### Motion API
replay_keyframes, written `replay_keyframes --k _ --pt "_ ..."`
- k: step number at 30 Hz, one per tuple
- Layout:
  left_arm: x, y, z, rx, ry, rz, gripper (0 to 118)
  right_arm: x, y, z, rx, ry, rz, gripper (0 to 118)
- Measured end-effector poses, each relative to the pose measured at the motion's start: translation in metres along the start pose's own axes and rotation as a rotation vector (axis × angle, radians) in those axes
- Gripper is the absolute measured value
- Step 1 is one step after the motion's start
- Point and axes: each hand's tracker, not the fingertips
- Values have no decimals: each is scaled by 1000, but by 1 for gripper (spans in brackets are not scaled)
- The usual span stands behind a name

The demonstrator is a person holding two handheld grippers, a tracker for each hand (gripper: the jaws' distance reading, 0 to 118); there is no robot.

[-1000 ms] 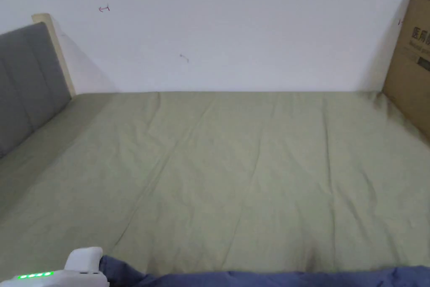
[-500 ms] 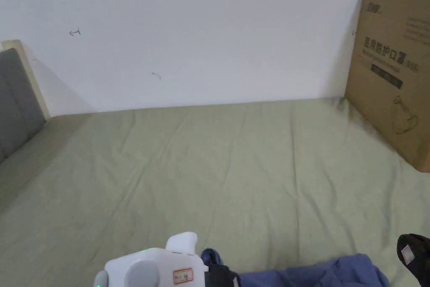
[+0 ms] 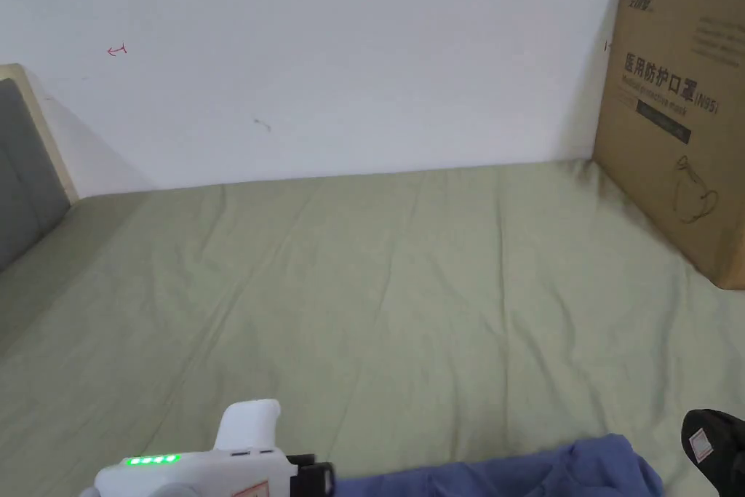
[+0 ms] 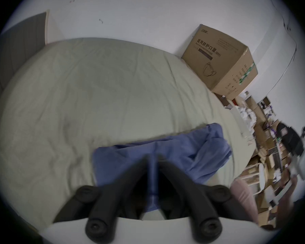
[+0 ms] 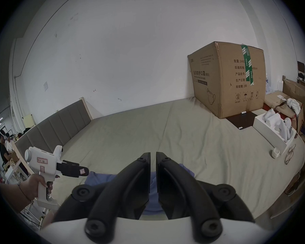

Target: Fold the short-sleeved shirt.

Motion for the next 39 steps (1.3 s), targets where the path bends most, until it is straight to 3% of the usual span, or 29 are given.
replay_keyframes --k 5,10,14,17,21,25,32,34,35,36,37,38,39 --pt "11 -11 -36 -92 -74 28 2 2 -2 -4 -9 8 9 7" --pt "44 -20 -98 -201 -81 -93 2 7 -8 -4 -28 -13 47 7" --pt "60 -32 -131 -238 -68 -89 2 12 -14 -5 -52 -31 56 7" --pt "63 -29 -127 -219 -180 -2 2 15 -17 -7 -72 -35 53 7" --pt "71 -34 -118 -259 -512 94 2 12 -17 -11 -83 -27 46 7" --pt "60 -22 -78 -111 -493 69 2 7 -10 -11 -68 -11 41 7" --pt "-59 -4 -3 27 -477 335 3 -5 -3 -9 -48 2 79 7" --pt "-96 -10 8 27 -427 388 20 -8 -3 -10 -52 6 80 7" --pt "-111 -15 10 19 -401 410 42 -10 -4 -11 -55 9 80 7" --pt "-124 -19 10 4 -386 424 86 -13 -4 -12 -59 11 81 7" --pt "-135 -24 9 -13 -380 435 112 -15 -5 -13 -63 14 83 7" --pt "-144 -31 6 -38 -369 445 118 -18 -5 -15 -70 17 90 7" --pt "-150 -37 1 -61 -371 449 116 -21 -6 -17 -78 18 98 7"
